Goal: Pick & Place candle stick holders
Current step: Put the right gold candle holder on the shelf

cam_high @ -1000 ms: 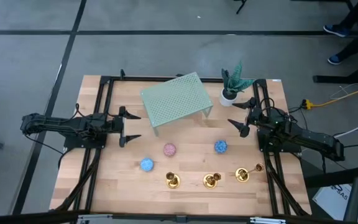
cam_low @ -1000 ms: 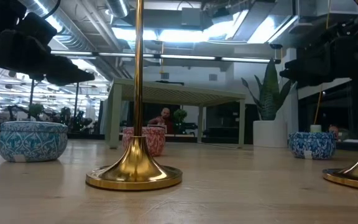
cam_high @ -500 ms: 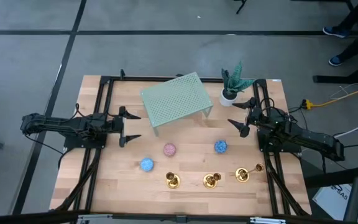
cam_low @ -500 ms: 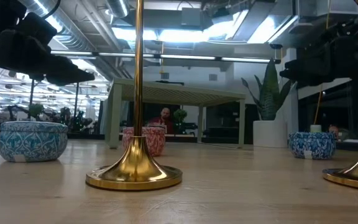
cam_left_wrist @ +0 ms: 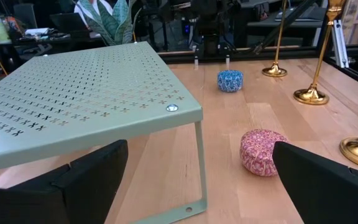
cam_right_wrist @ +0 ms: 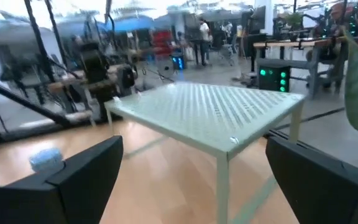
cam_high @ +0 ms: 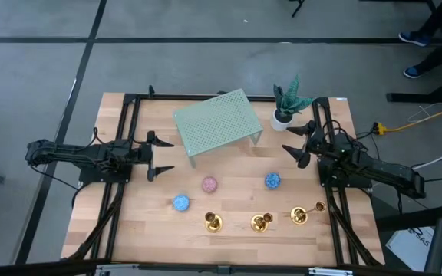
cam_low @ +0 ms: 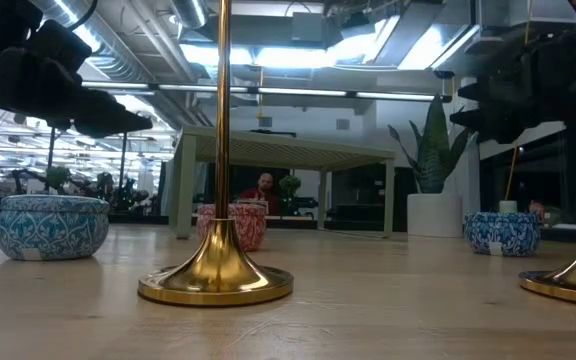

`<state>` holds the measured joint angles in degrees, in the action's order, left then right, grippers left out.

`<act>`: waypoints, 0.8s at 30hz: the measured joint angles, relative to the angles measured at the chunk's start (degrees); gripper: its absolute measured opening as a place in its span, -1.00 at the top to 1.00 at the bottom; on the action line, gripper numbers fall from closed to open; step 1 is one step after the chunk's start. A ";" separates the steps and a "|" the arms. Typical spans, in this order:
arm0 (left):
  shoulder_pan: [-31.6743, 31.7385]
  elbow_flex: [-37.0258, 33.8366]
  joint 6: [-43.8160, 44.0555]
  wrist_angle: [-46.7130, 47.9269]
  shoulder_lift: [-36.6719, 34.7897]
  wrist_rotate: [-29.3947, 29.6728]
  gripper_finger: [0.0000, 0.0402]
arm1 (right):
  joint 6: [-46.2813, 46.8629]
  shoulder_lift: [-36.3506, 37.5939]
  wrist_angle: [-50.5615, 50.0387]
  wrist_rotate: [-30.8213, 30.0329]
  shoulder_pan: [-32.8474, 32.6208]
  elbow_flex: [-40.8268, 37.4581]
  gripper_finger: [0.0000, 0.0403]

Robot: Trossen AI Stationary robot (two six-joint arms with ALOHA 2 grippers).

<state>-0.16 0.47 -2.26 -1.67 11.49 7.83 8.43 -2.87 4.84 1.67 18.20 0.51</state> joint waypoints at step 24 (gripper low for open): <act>0.02 0.00 0.00 0.00 0.00 -0.02 -0.99 | -0.41 -21.52 -22.88 19.33 0.00 29.25 -0.98</act>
<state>-0.14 0.47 -2.27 -1.68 11.49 7.81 8.02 -24.39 -18.04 20.99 18.20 29.76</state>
